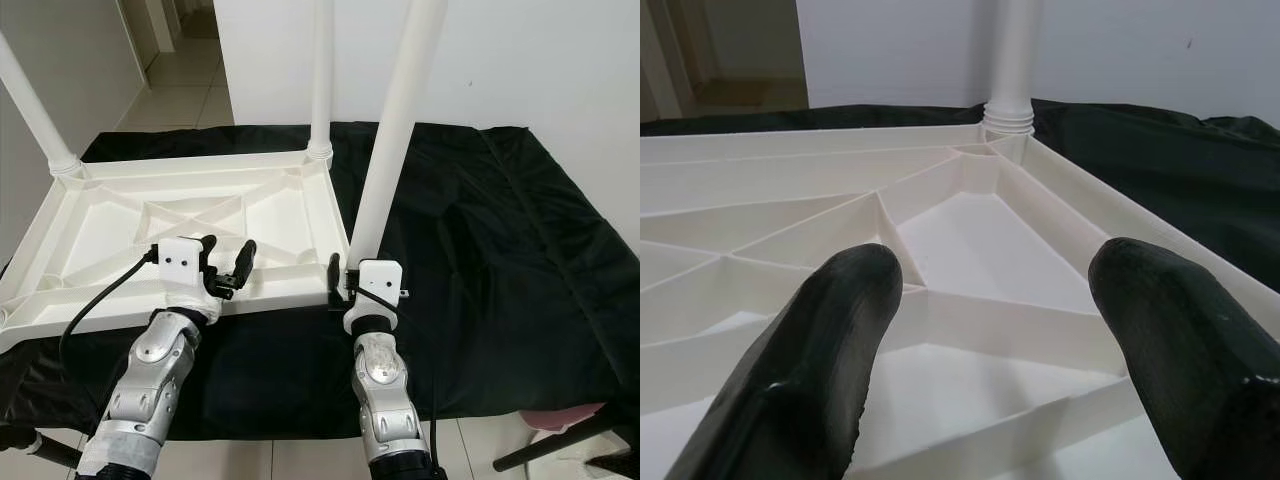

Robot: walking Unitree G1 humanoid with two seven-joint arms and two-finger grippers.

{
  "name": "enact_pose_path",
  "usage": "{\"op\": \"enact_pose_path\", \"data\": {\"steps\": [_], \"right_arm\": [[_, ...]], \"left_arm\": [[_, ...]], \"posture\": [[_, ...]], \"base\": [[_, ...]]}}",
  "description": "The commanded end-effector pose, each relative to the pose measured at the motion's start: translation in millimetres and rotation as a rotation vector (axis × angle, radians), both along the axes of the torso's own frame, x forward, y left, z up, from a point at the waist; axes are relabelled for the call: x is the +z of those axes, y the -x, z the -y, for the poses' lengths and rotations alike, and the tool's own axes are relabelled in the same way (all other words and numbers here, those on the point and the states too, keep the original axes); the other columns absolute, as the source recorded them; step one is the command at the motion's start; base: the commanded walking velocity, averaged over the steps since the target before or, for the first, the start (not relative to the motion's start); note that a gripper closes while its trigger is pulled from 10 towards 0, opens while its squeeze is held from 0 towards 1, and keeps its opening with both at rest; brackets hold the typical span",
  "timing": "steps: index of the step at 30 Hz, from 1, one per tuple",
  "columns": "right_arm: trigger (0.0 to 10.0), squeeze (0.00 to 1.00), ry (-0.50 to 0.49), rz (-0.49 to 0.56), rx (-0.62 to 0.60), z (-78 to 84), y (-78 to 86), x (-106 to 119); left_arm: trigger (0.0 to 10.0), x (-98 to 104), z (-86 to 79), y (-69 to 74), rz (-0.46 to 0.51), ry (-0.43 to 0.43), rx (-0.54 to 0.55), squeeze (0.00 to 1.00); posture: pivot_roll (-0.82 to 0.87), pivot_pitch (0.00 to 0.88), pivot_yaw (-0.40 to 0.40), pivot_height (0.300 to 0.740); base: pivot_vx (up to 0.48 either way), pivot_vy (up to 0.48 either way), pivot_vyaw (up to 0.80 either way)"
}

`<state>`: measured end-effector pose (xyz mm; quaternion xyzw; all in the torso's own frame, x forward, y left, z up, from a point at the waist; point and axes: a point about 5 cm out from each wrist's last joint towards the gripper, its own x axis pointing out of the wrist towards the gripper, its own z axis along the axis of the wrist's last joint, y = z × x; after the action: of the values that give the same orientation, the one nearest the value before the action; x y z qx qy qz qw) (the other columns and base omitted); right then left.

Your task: Building children table

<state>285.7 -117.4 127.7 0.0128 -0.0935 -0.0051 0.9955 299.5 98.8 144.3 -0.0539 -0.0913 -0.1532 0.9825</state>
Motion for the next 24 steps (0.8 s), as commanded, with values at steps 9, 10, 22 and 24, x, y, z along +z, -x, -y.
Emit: {"op": "enact_pose_path", "data": {"steps": [9,10,22,24], "right_arm": [[10.0,0.0,0.012,-0.008,0.011,-3.2,0.5,-4.1],[10.0,0.0,0.012,-0.009,0.011,-3.2,0.6,-4.3],[10.0,0.0,0.017,-0.011,0.013,-3.6,1.8,-5.5],[10.0,0.0,0.018,-0.011,0.012,-3.6,1.8,-5.5]], "left_arm": [[10.0,-5.7,6.4,1.8,-0.029,0.049,0.081,0.0],[10.0,-5.9,6.6,2.0,-0.028,0.048,0.081,0.0],[10.0,-6.4,7.3,3.4,-0.028,0.057,0.078,0.0],[10.0,-6.3,7.3,3.5,-0.028,0.058,0.077,0.0]], "posture": [[-0.05,0.007,0.019,0.74],[-0.05,0.007,0.019,0.74],[-0.05,0.009,0.017,0.74],[-0.05,0.009,0.017,0.74]], "base": [[0.0,0.0,0.0],[0.0,0.0,0.0],[0.0,0.0,0.0],[0.0,0.0,0.0]]}}
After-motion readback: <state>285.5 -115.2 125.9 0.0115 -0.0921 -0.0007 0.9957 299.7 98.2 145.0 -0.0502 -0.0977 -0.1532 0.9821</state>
